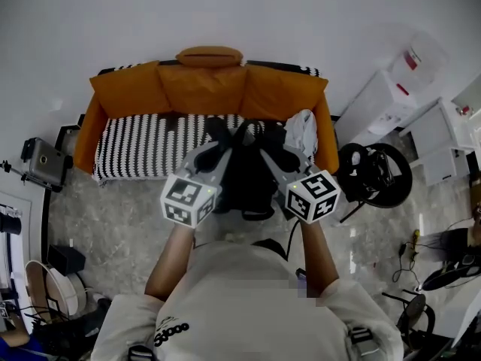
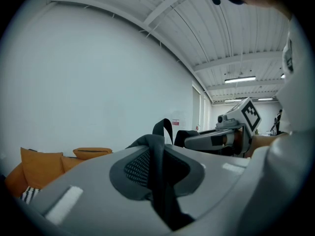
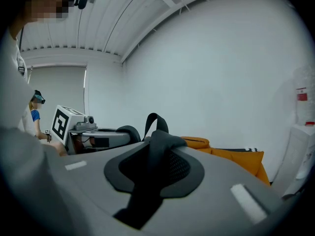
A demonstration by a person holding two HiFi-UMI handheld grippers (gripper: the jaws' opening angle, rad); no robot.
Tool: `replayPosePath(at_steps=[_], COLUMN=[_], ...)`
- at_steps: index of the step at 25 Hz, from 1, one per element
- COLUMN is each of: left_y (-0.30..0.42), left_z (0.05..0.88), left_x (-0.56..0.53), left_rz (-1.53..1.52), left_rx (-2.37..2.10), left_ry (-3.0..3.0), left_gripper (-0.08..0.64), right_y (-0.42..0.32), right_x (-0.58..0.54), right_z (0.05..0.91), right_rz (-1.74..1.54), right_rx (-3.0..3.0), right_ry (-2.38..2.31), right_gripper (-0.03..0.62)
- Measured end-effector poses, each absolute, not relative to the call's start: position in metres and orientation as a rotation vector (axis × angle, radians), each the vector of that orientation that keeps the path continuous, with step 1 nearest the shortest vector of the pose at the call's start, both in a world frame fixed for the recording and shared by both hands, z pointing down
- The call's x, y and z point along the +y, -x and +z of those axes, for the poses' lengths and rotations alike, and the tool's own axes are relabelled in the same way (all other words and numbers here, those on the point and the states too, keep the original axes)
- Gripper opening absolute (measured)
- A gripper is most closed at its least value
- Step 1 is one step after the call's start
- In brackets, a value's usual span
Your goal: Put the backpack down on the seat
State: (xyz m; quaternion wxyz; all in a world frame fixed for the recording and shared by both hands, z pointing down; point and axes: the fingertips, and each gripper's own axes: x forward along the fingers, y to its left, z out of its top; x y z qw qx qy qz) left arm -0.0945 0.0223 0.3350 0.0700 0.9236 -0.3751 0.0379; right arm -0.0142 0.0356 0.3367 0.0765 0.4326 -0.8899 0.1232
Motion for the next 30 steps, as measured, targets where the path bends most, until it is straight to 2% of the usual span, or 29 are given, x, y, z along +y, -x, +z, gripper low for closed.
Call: replayPosePath(at_steps=[30], left_y=[0.06], left_z=[0.383], left_x=[-0.16], left_rz=[0.223], left_rx=[-1.131], left_ry=[-2.692], left_gripper=[0.046], right_y=[-0.018], right_x=[-0.154], right_z=[0.384], right_rz=[0.45], right_rx=[-2.626], right_ry=[-1.236], right_gripper=[0.075])
